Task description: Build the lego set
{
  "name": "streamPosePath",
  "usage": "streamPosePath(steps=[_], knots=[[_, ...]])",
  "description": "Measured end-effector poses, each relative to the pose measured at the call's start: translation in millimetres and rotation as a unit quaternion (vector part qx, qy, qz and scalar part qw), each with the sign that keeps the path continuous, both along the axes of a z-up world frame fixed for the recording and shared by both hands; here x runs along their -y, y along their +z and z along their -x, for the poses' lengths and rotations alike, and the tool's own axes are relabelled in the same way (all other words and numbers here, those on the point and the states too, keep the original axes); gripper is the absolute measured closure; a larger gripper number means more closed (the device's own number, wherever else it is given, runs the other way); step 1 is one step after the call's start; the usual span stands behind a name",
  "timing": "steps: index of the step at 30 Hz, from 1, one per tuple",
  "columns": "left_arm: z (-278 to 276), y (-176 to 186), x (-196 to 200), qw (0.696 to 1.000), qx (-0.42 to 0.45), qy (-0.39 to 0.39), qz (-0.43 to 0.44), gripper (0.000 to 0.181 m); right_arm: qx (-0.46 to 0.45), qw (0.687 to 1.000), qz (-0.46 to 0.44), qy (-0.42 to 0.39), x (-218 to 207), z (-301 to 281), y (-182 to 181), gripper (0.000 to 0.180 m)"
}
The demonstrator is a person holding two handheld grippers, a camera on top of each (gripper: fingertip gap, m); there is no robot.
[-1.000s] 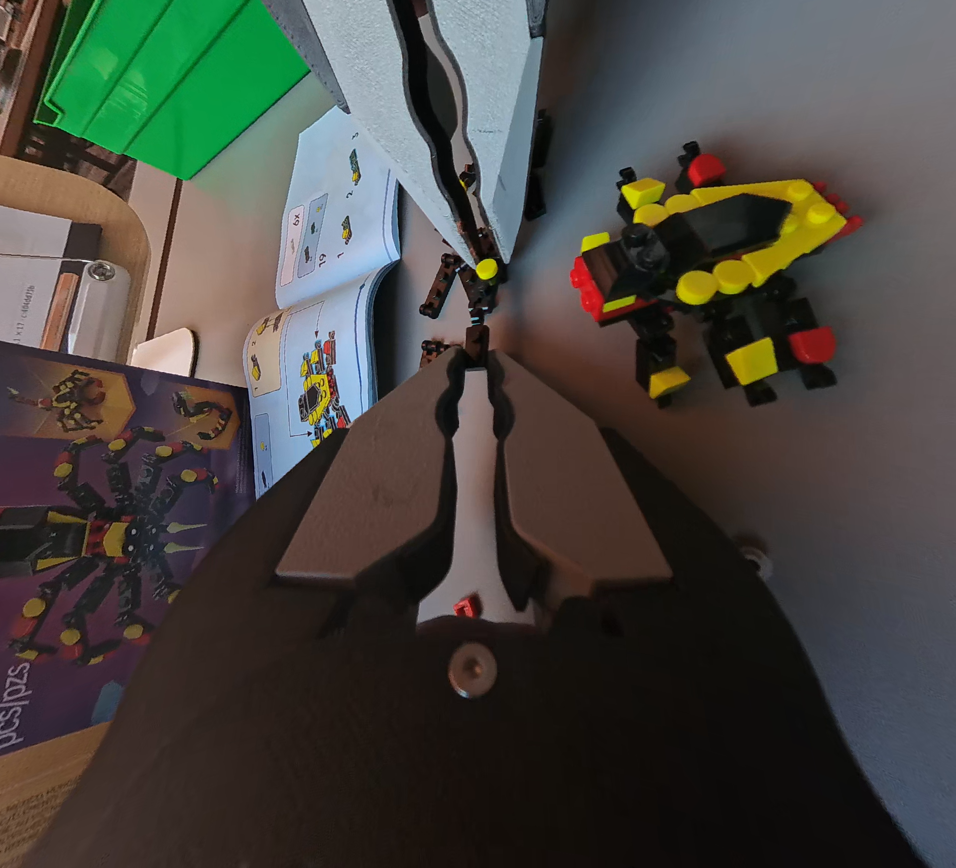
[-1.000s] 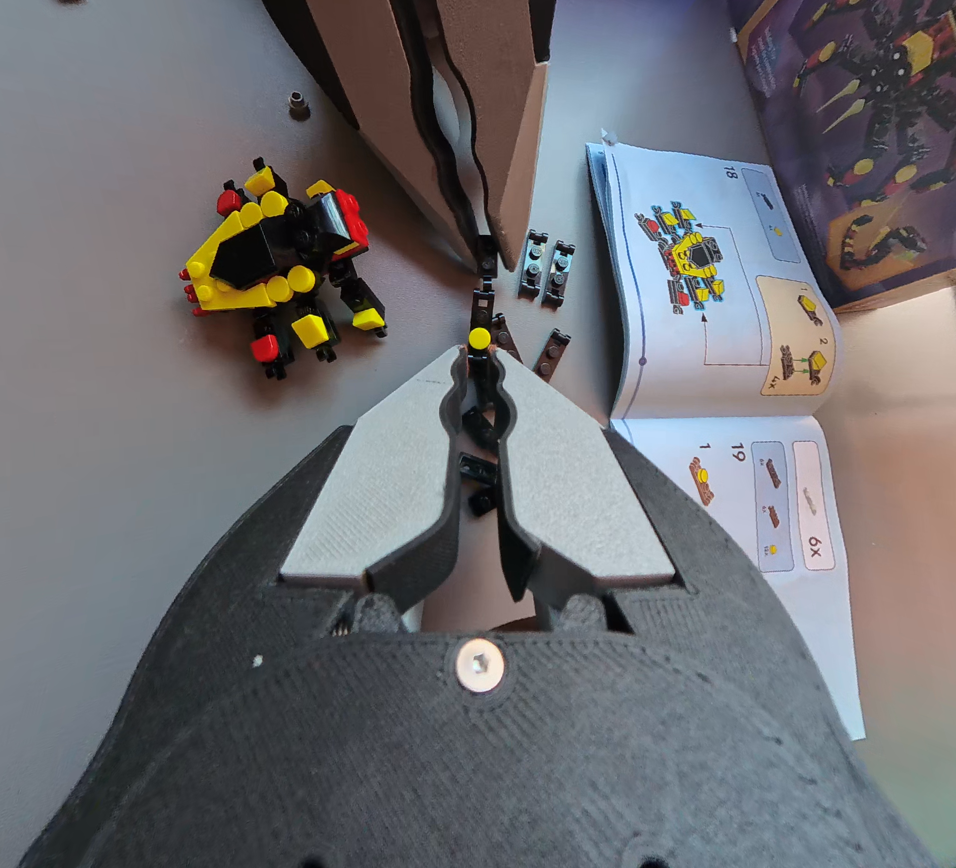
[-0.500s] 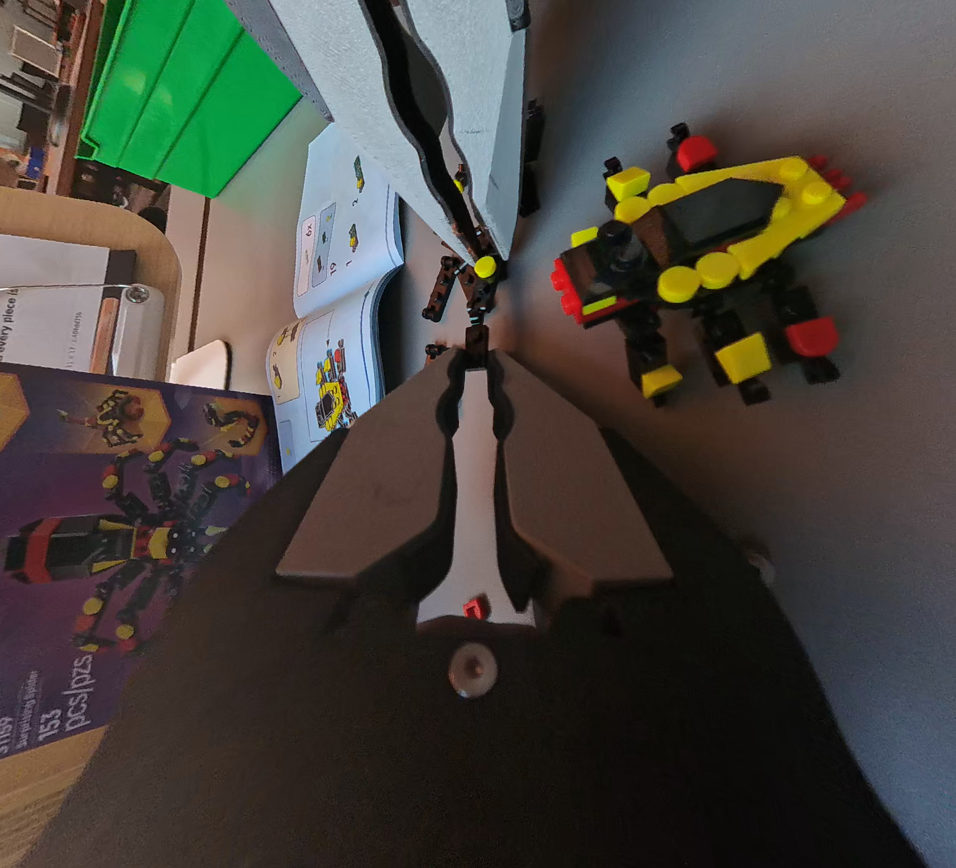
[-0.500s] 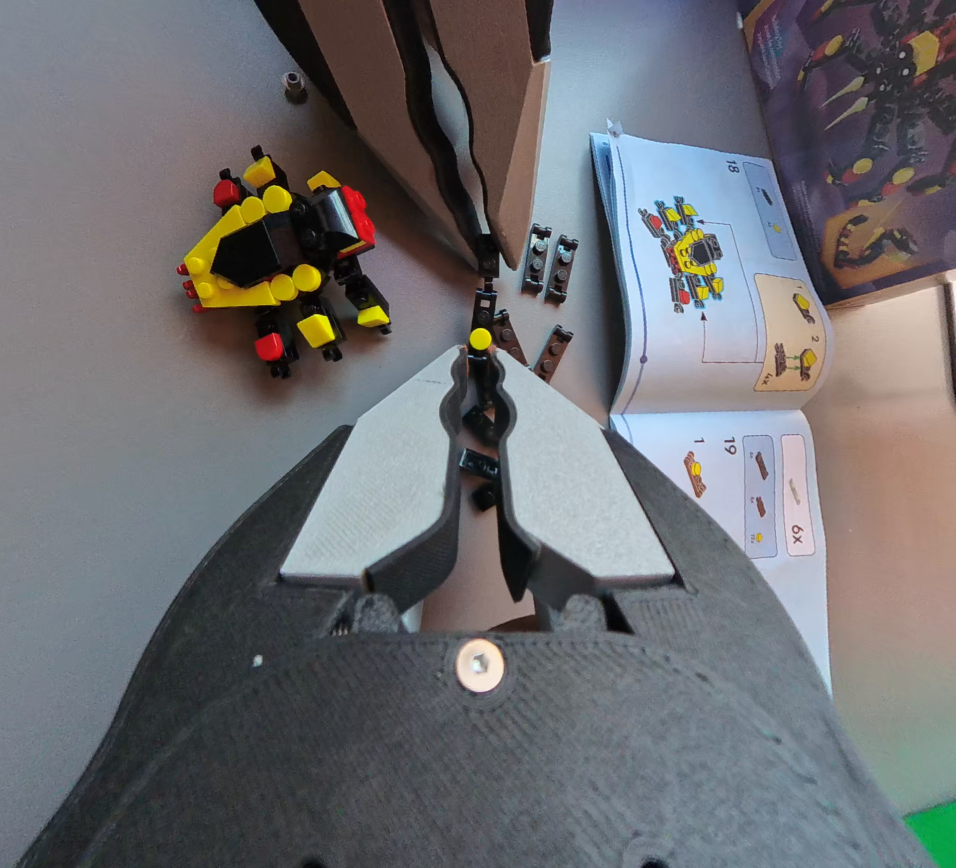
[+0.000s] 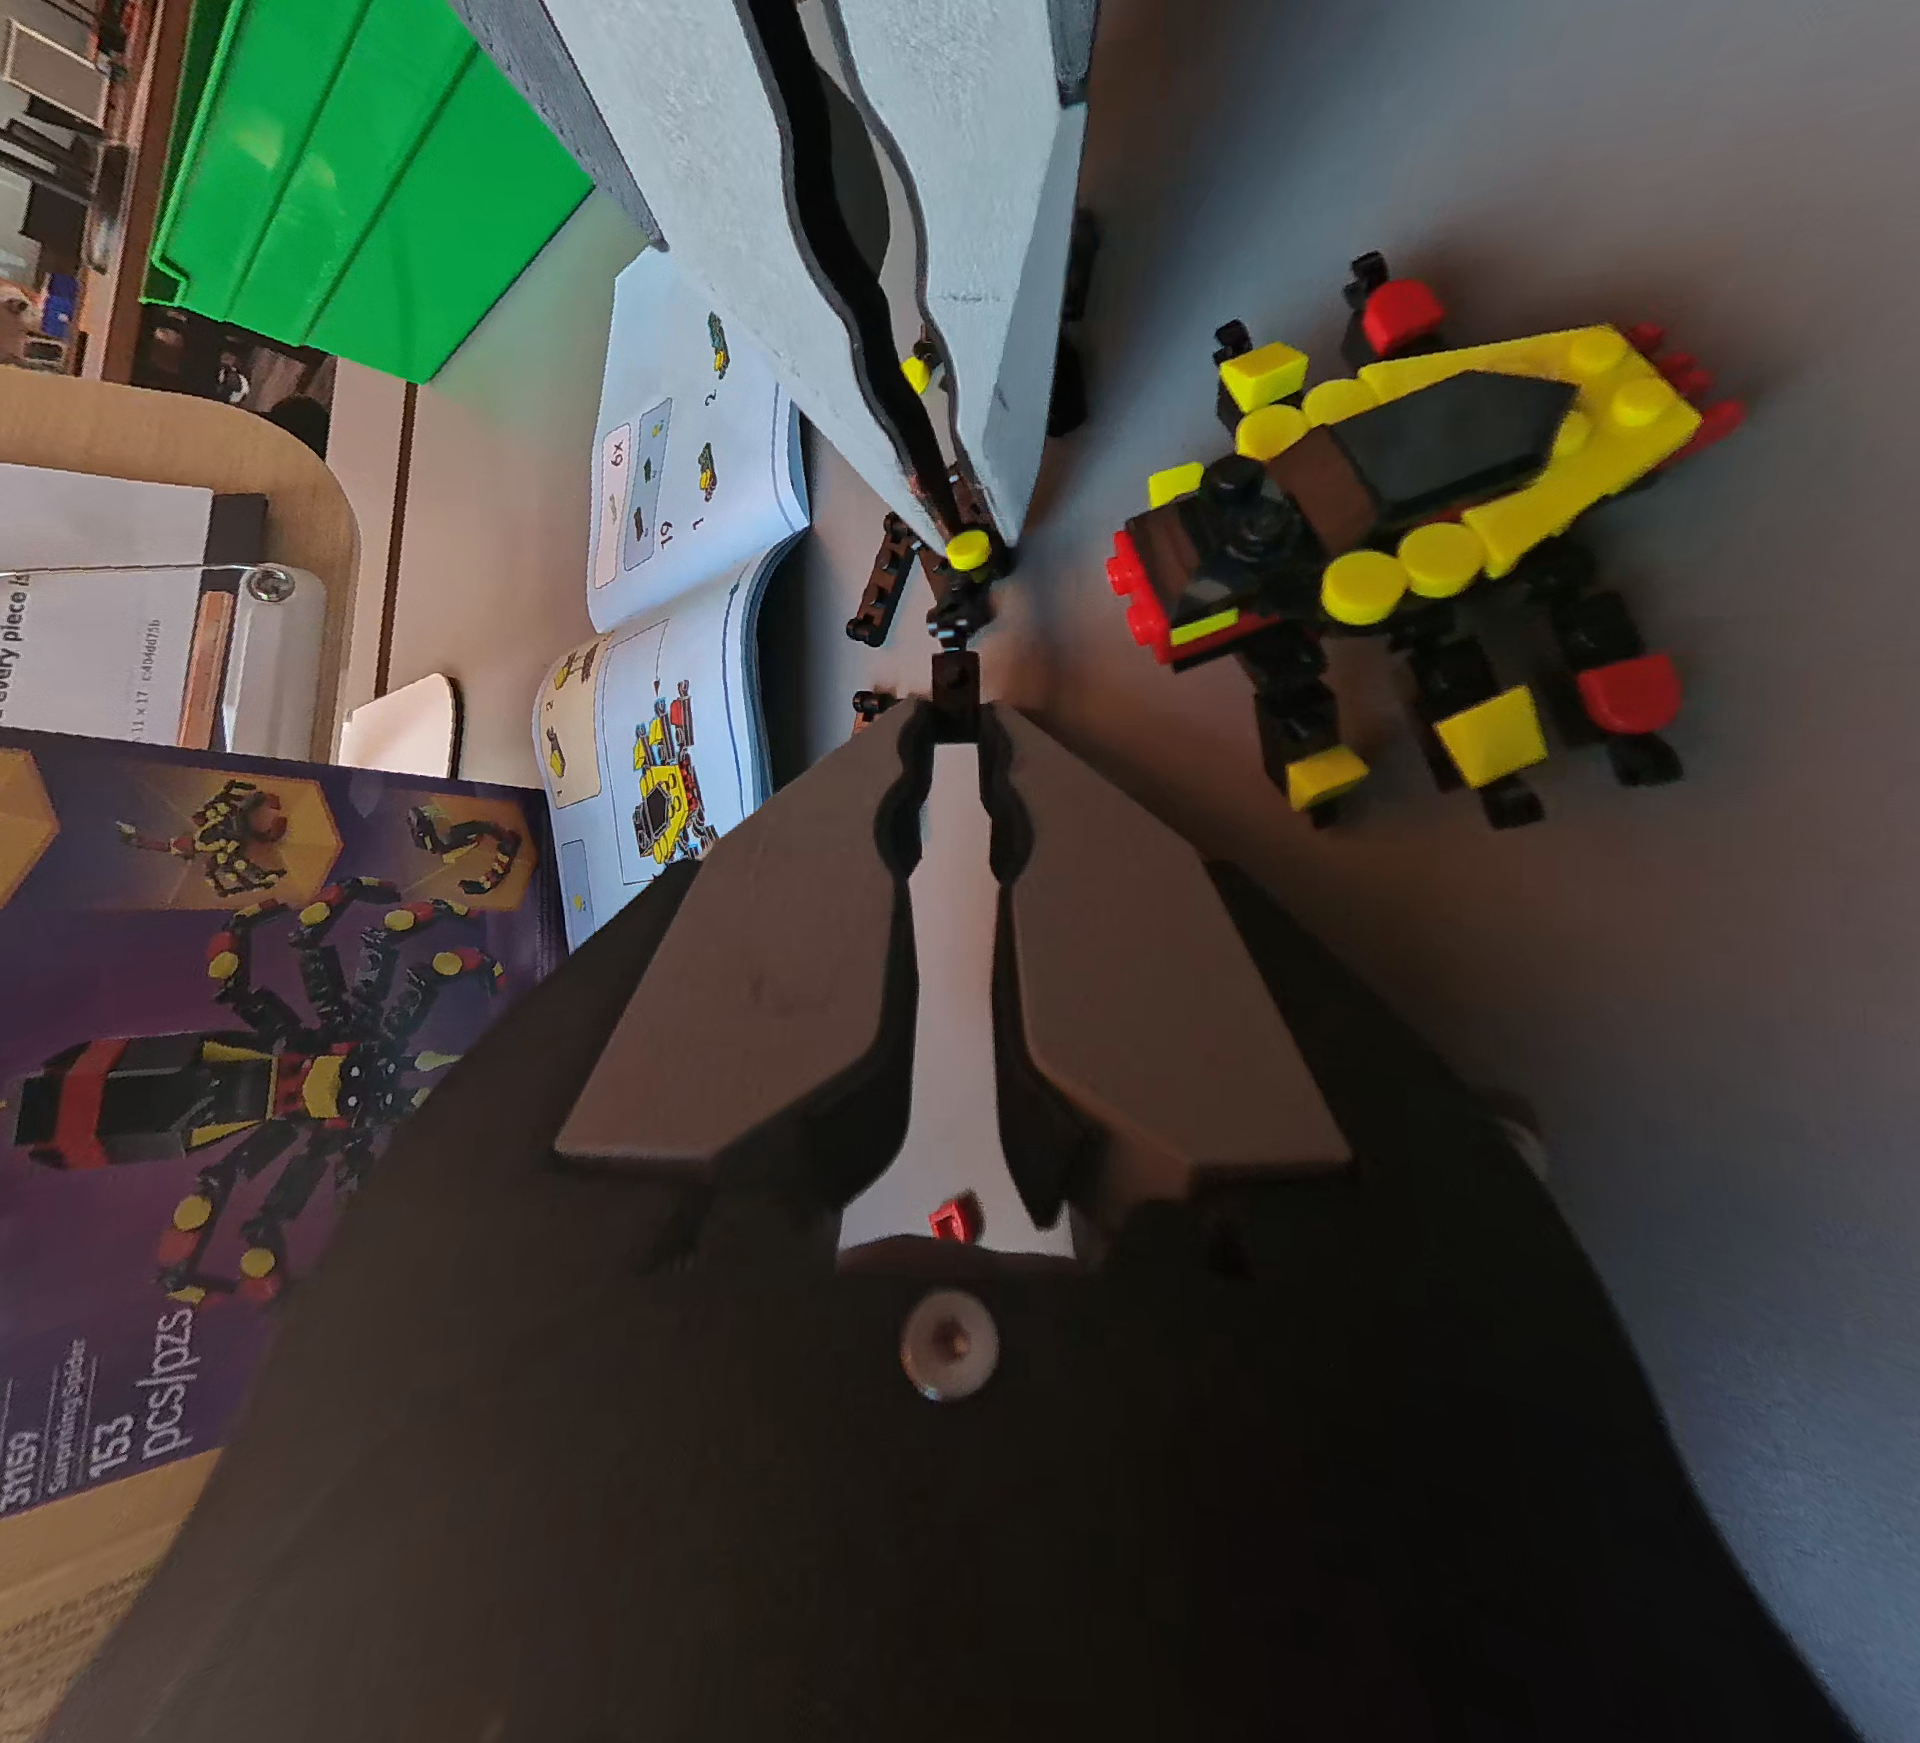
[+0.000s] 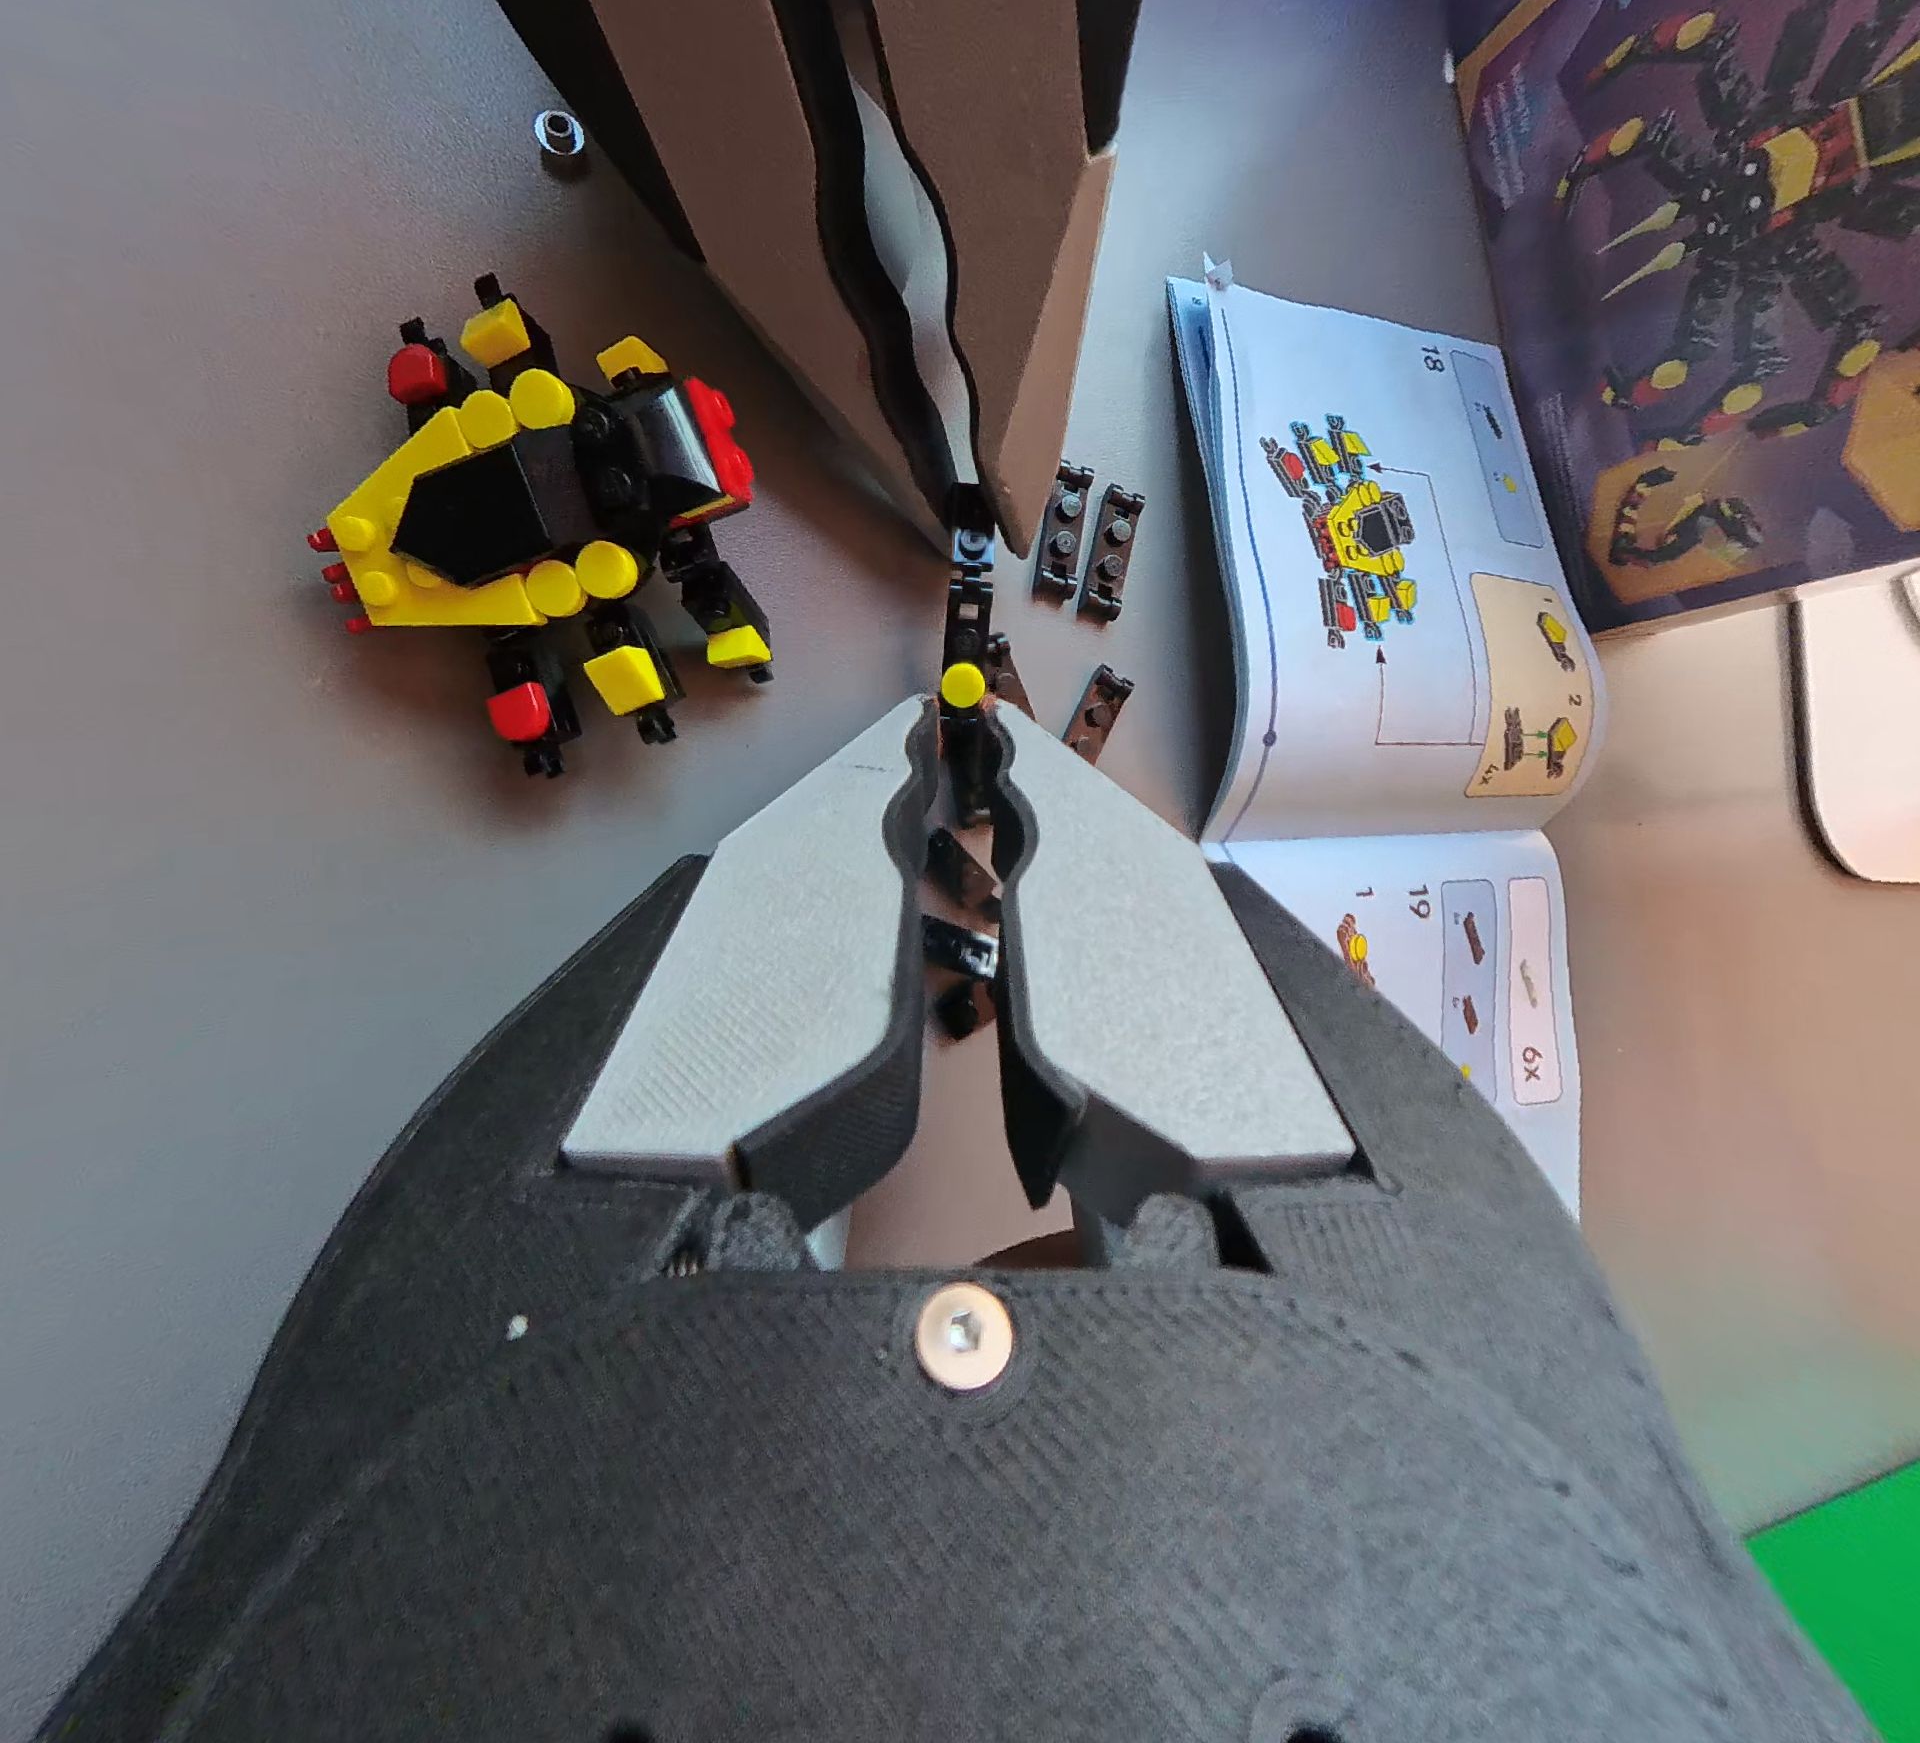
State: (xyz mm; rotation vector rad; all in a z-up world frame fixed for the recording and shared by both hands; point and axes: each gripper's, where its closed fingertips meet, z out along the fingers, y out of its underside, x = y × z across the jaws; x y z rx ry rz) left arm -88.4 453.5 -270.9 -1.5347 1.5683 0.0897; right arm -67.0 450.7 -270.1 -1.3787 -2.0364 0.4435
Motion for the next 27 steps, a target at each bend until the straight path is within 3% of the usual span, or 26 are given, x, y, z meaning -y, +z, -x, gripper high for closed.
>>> streamPosePath(steps=[17, 21, 25, 27], knots=[[-1, 0, 2, 0.998, -0.054, 0.02, -0.02, 0.176, 0.002, 1.0, -0.023, 0.011, 3, 0, -1, 0.175], [-1, 0, -1, 0.999, -0.031, 0.032, 0.001, 0.176, -0.016, 1.0, 0.009, 0.003, 2, 2, 0, 0.173], [0, -1, -2, 0.999, -0.022, 0.042, 0.014, 0.176, -0.037, 0.998, 0.053, -0.01, 2, 8, 4, 0.16], [0, -1, -2, 0.999, -0.015, 0.045, 0.022, 0.175, -0.041, 0.997, 0.067, -0.016, 2, 10, 3, 0.164]])
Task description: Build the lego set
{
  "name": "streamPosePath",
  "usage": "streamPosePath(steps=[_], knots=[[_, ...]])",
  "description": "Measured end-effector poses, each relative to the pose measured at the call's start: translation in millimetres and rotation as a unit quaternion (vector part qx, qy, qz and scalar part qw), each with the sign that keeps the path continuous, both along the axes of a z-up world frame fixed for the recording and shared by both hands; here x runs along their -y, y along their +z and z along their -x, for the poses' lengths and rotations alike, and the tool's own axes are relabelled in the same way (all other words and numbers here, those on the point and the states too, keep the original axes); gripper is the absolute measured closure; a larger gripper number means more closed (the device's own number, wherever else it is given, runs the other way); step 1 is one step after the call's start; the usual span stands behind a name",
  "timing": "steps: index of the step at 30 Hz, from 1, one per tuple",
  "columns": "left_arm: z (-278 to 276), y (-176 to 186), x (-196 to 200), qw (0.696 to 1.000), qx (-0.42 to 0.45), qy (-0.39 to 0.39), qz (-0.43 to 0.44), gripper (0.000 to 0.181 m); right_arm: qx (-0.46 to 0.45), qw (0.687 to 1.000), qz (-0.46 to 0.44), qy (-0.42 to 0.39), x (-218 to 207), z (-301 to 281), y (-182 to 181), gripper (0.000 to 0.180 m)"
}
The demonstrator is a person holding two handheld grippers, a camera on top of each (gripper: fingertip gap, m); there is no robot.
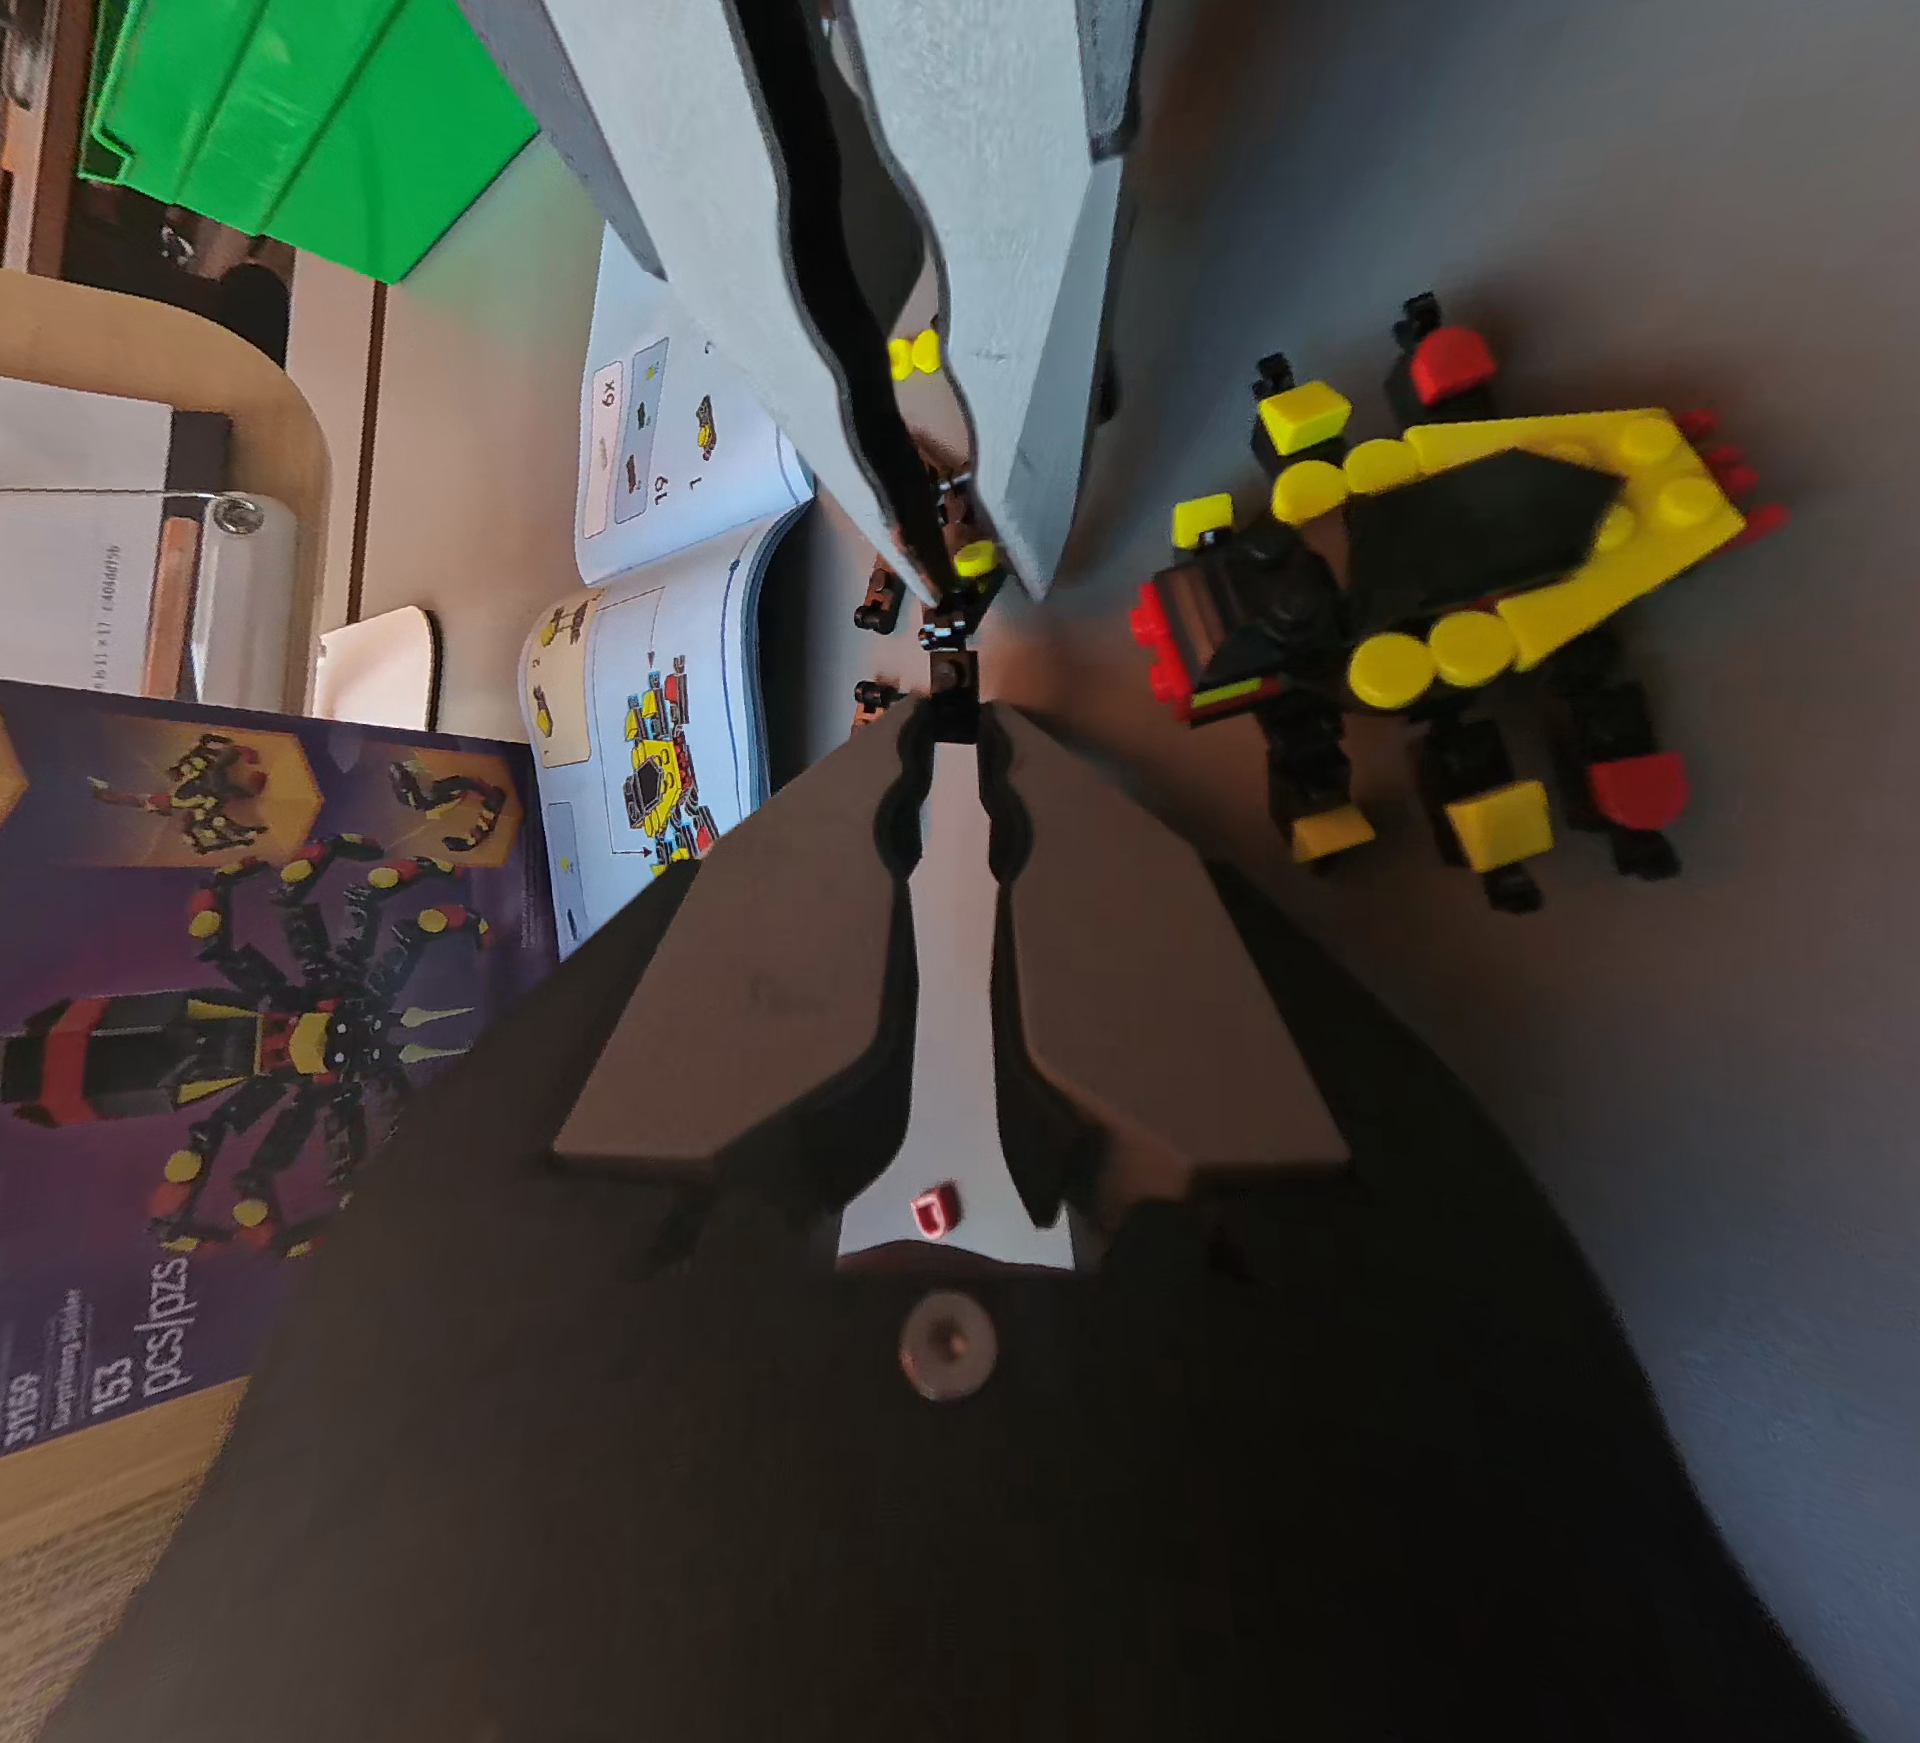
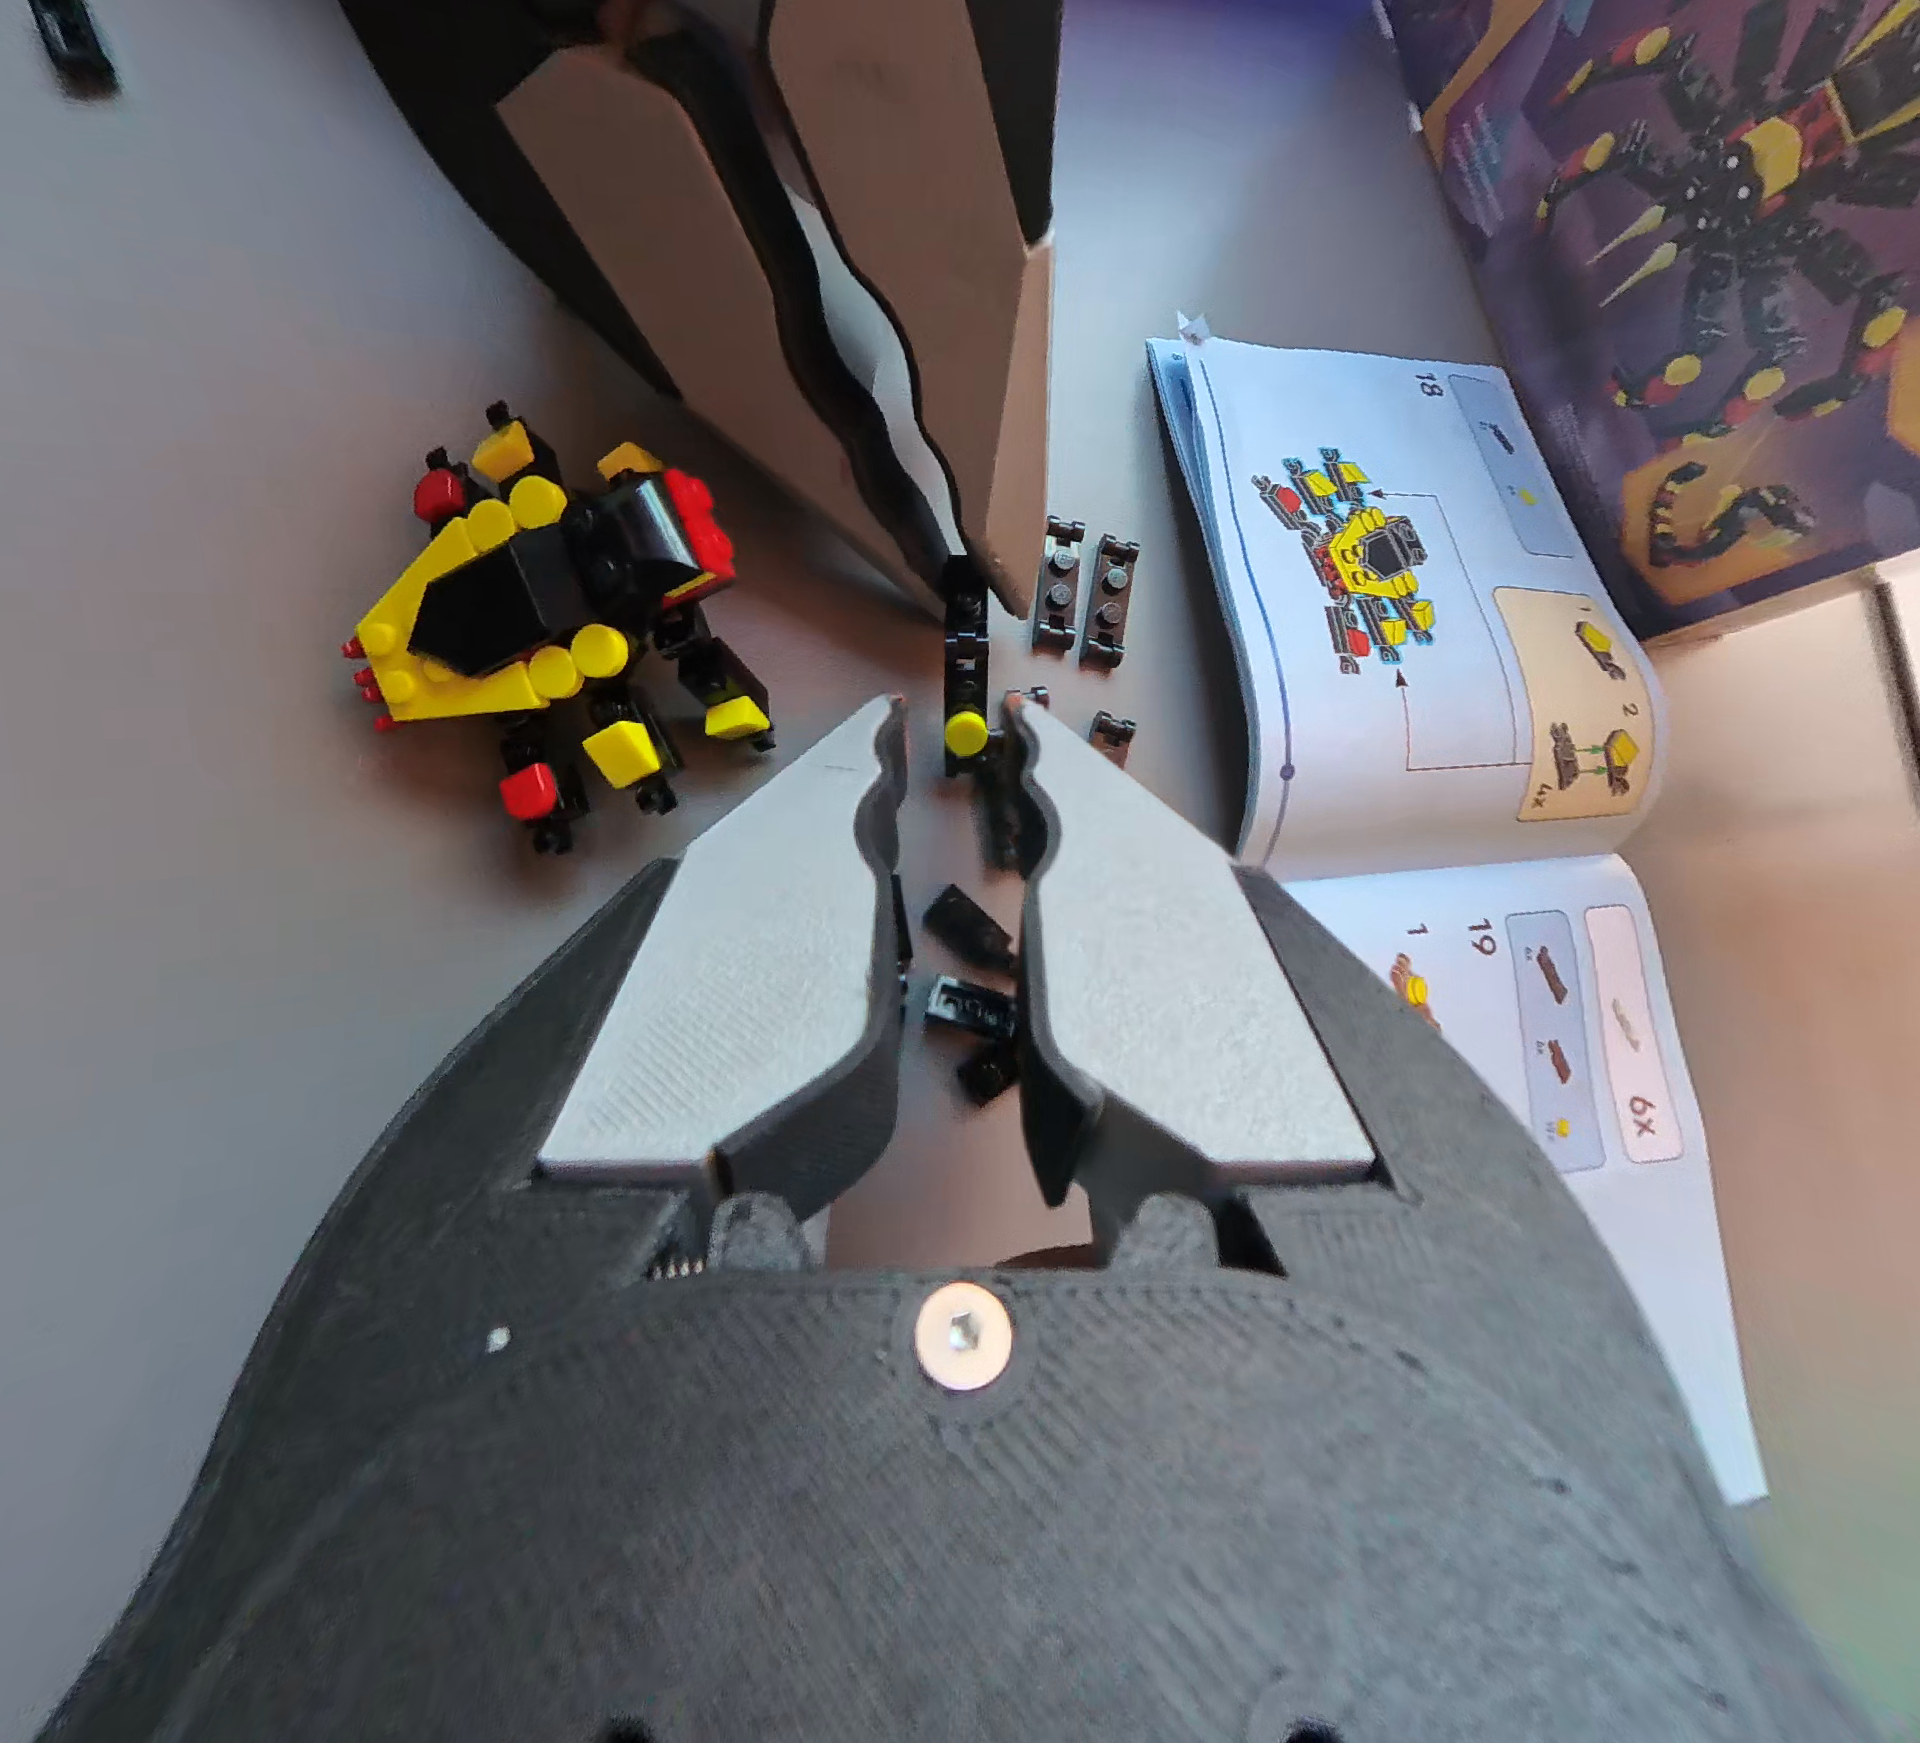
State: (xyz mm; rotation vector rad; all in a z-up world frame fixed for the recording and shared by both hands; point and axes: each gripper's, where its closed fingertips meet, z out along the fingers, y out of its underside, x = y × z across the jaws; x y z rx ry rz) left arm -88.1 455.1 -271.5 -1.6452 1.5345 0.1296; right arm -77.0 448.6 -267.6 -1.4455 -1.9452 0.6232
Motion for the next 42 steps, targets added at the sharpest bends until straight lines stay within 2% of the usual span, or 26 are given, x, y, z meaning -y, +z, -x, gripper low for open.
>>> streamPosePath(steps=[2, 8, 12, 15, 17, 25, 28, 31, 36, 39, 42], knots=[[-1, 0, 1, 1.0, 0.01, 0.001, 0.013, 0.176, -0.001, 1.0, 0.017, -0.008, 0, 2, -3, 0.174], [0, 0, -1, 1.0, -0.027, 0.012, -0.009, 0.176, 0.011, 0.999, 0.037, -0.021, -1, 2, -3, 0.174], [2, 0, -3, 0.996, -0.075, 0.03, -0.04, 0.177, 0.041, 0.998, -0.035, -0.034, -3, 2, -4, 0.174], [2, 0, -2, 0.995, -0.087, 0.035, -0.043, 0.177, 0.061, 0.993, -0.098, -0.037, -4, 2, -5, 0.174], [2, 0, -2, 0.996, -0.076, 0.037, -0.038, 0.176, 0.061, 0.992, -0.106, -0.036, -4, 2, -5, 0.174], [0, 1, 0, 0.999, 0.01, 0.042, 0.024, 0.173, 0.021, 0.999, -0.014, -0.027, -1, 4, -4, 0.174], [1, 3, -4, 0.998, 0.028, 0.046, 0.022, 0.164, 0.0, 0.999, 0.039, -0.028, 0, 4, 1, 0.174], [4, 9, -10, 0.998, 0.028, 0.047, -0.016, 0.151, -0.019, 0.995, 0.089, -0.031, 0, 3, 8, 0.174], [1, 19, -11, 0.995, 0.008, 0.015, -0.099, 0.167, -0.036, 0.986, 0.163, -0.025, 3, 1, 16, 0.174], [2, 26, -12, 0.99, -0.012, 0.007, -0.144, 0.181, -0.033, 0.986, 0.158, -0.028, 1, -1, 15, 0.174], [4, 23, -13, 0.985, -0.047, 0.005, -0.167, 0.181, -0.022, 0.99, 0.138, -0.029, 2, 0, 12, 0.174]])
